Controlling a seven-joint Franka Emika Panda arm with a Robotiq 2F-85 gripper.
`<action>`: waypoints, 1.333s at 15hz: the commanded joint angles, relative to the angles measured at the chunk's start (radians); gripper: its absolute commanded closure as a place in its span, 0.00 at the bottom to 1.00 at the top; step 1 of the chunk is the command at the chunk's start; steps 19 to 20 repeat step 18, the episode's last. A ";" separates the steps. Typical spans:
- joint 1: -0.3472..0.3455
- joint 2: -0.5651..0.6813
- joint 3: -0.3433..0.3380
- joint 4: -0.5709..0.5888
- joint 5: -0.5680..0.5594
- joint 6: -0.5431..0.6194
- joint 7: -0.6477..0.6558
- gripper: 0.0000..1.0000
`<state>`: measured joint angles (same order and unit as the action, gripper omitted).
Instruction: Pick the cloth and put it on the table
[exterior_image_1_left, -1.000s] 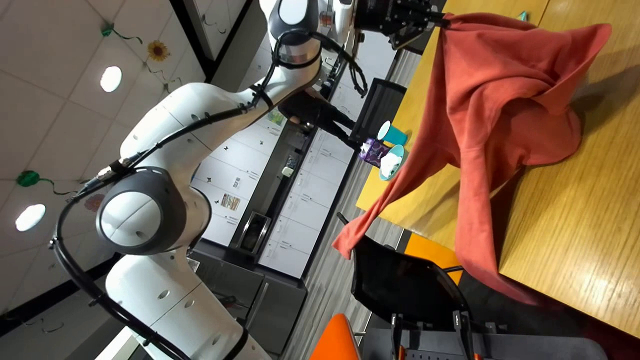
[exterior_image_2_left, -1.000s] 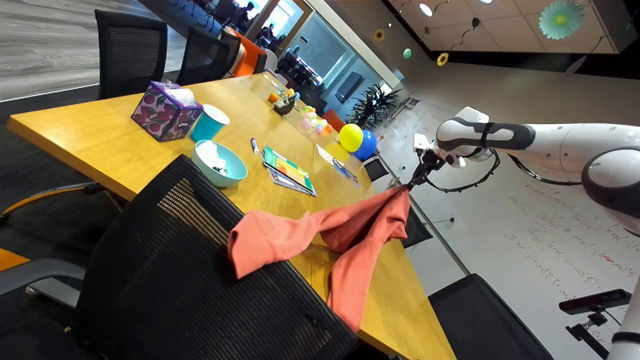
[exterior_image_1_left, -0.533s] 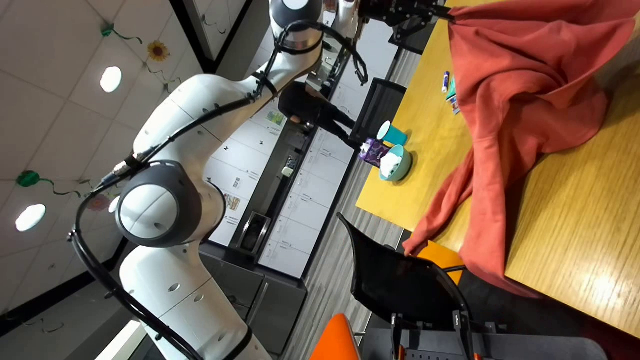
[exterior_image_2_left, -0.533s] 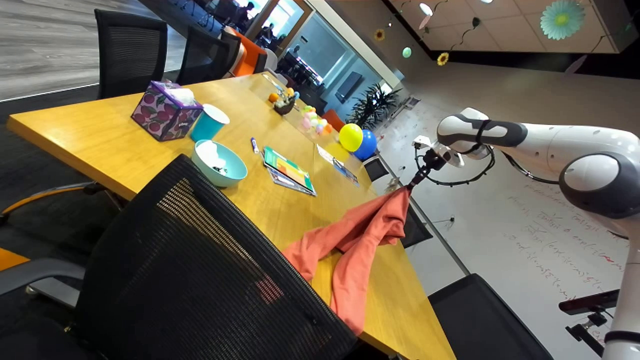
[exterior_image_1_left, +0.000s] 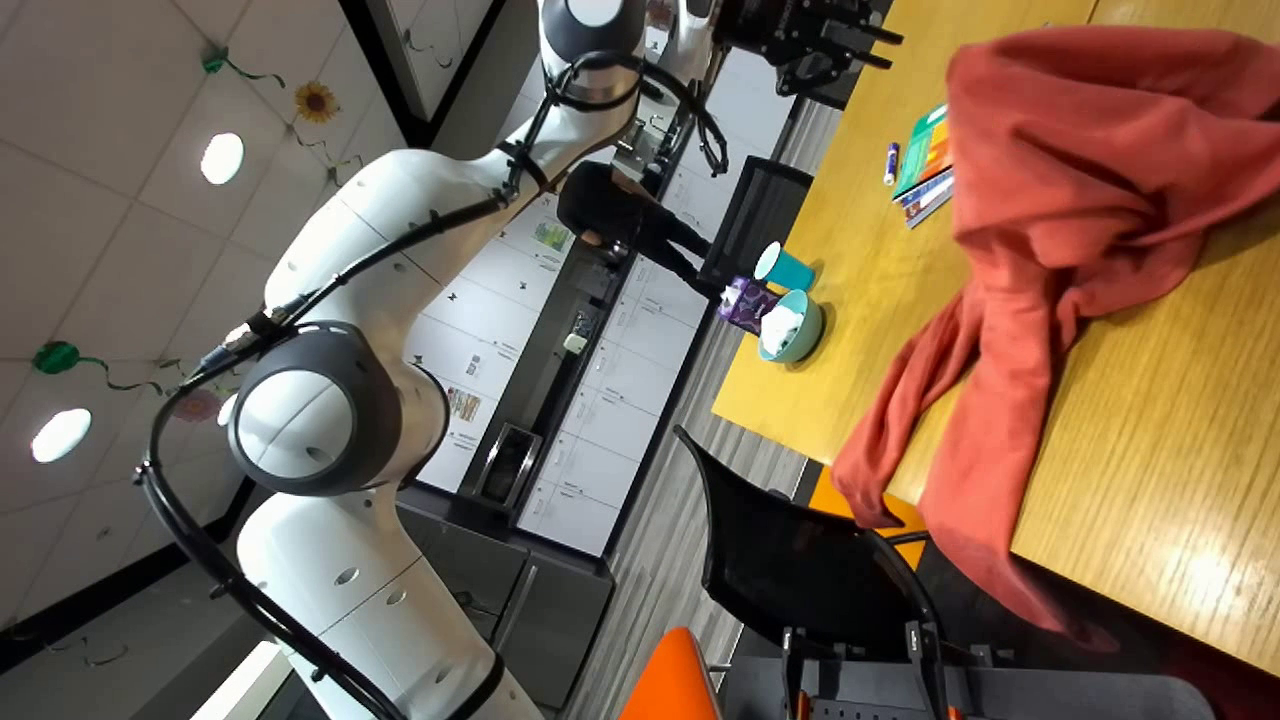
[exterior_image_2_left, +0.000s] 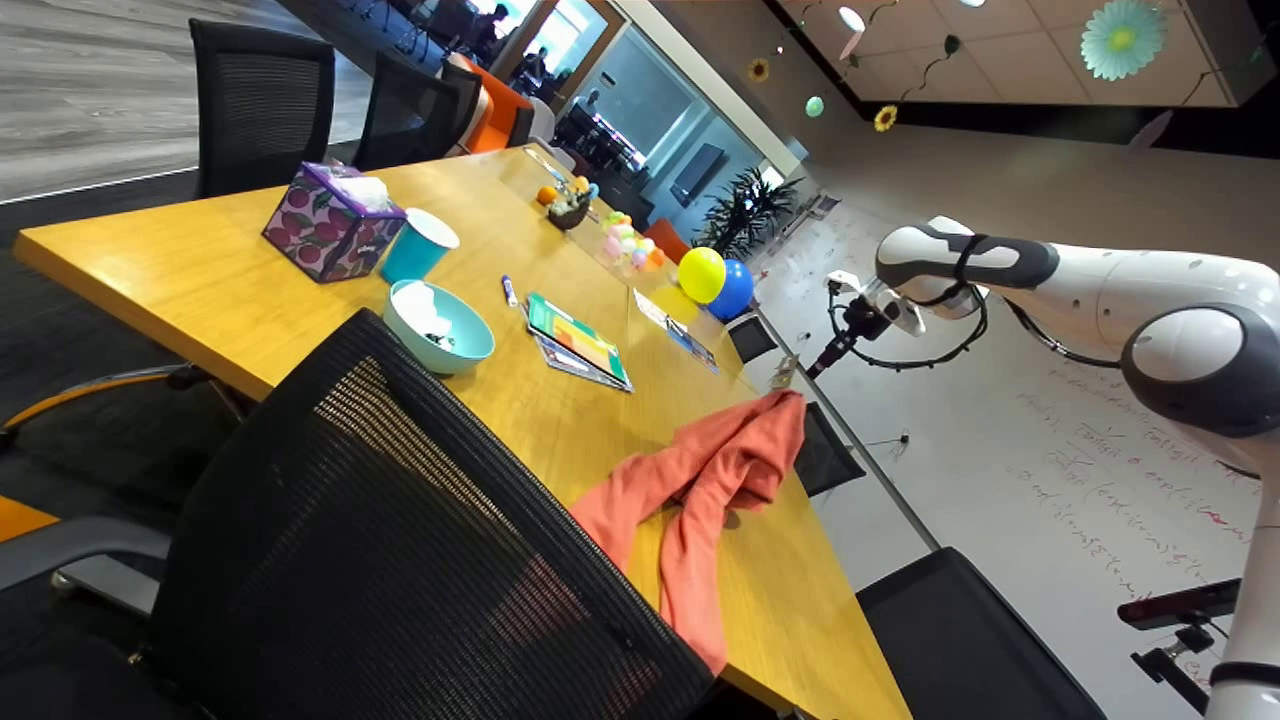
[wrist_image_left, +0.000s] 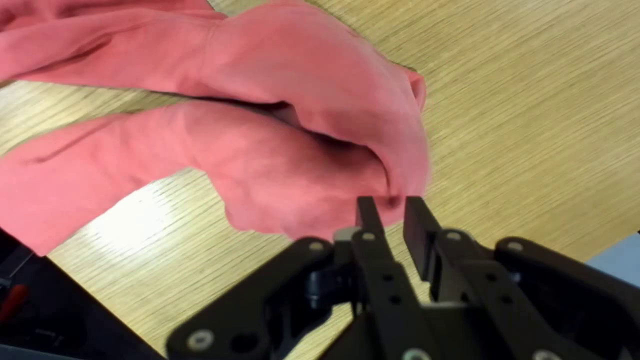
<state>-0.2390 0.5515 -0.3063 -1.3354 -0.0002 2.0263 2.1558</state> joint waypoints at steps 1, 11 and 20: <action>0.015 -0.047 -0.003 -0.046 -0.002 0.004 0.024 0.48; 0.038 -0.071 -0.005 -0.071 -0.014 0.003 0.014 0.00; 0.030 -0.030 0.008 -0.038 -0.029 -0.005 0.001 0.00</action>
